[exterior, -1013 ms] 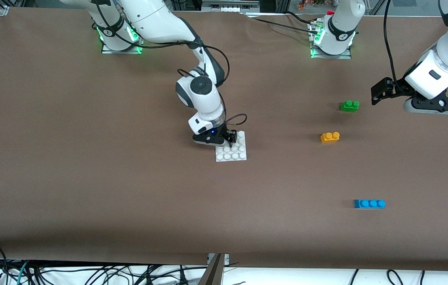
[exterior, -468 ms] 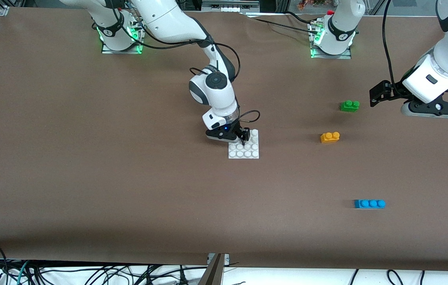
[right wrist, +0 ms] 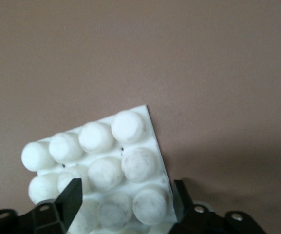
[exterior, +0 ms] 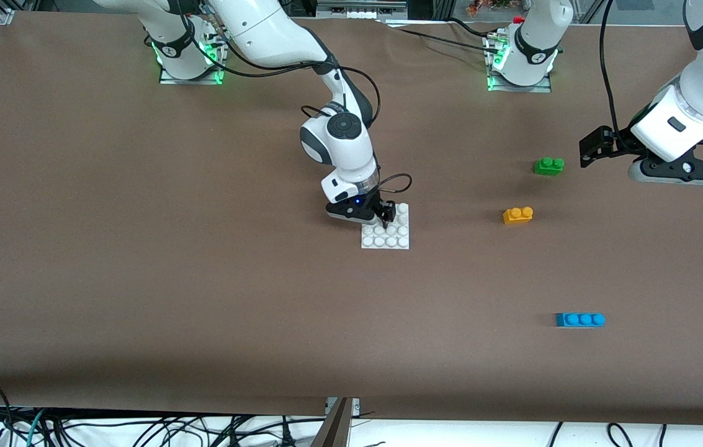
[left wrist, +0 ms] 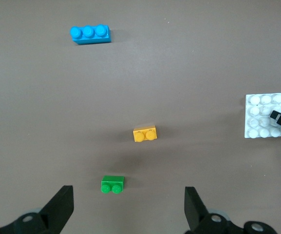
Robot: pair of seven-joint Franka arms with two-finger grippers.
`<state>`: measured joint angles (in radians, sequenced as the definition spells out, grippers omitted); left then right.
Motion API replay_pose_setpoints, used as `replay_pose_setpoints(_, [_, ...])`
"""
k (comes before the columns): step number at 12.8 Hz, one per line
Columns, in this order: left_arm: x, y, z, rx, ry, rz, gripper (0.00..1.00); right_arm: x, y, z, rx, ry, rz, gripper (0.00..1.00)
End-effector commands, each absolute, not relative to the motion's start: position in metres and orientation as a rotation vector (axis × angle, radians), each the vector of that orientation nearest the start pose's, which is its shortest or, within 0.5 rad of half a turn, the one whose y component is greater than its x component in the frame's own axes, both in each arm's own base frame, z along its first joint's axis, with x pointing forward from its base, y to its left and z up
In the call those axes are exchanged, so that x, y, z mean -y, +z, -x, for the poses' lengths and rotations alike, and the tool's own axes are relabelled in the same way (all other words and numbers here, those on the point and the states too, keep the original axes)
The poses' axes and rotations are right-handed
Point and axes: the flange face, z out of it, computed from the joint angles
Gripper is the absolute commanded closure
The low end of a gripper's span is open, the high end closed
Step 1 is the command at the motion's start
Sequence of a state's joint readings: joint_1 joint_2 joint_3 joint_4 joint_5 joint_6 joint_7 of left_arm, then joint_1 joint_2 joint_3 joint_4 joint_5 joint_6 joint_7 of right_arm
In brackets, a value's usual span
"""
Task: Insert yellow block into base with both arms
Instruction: 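Slide the white base plate toward the table middle with the right gripper, then release the plate and raise the right gripper while the left gripper moves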
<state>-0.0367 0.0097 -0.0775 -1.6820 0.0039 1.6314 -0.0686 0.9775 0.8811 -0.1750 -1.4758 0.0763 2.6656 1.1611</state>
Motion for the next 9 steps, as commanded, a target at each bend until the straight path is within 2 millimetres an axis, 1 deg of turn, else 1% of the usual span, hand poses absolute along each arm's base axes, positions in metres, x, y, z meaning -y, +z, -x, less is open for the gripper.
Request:
replay_pose_setpoints(1, [0.064, 0.576, -0.558, -0.075, 0.084, 3.107, 0.00, -0.527, 0.238, -0.542, -0.568, -0.318, 2.870, 0.01])
replay_pose_setpoints(2, [0.064, 0.573, -0.559, -0.075, 0.098, 3.106, 0.00, -0.512, 0.252, -0.558, -0.556, -0.322, 2.871, 0.00])
replay_pose_setpoints(3, [0.063, 0.572, -0.559, -0.073, 0.100, 3.106, 0.00, -0.496, 0.267, -0.568, -0.547, -0.302, 2.893, 0.00])
replay_pose_setpoints(4, [0.064, 0.569, -0.559, -0.078, 0.110, 3.105, 0.00, -0.471, 0.285, -0.585, -0.522, -0.268, 2.936, 0.00])
replay_pose_setpoints(5, [0.065, 0.563, -0.562, -0.080, 0.128, 3.104, 0.00, -0.442, 0.306, -0.600, -0.469, -0.234, 2.981, 0.00])
replay_pose_setpoints(6, [0.067, 0.551, -0.566, -0.088, 0.162, 3.102, 0.00, -0.413, 0.327, -0.610, -0.418, -0.181, 3.026, 0.00])
replay_pose_setpoints(7, [0.068, 0.547, -0.567, -0.093, 0.174, 3.101, 0.00, -0.384, 0.346, -0.619, -0.376, -0.129, 3.053, 0.00])
replay_pose_setpoints(8, [0.072, 0.545, -0.566, -0.097, 0.197, 3.099, 0.00, -0.359, 0.362, -0.623, -0.335, -0.088, 3.076, 0.00])
replay_pose_setpoints(9, [0.072, 0.539, -0.564, -0.100, 0.234, 3.093, 0.00, -0.328, 0.379, -0.626, -0.292, -0.041, 3.095, 0.00])
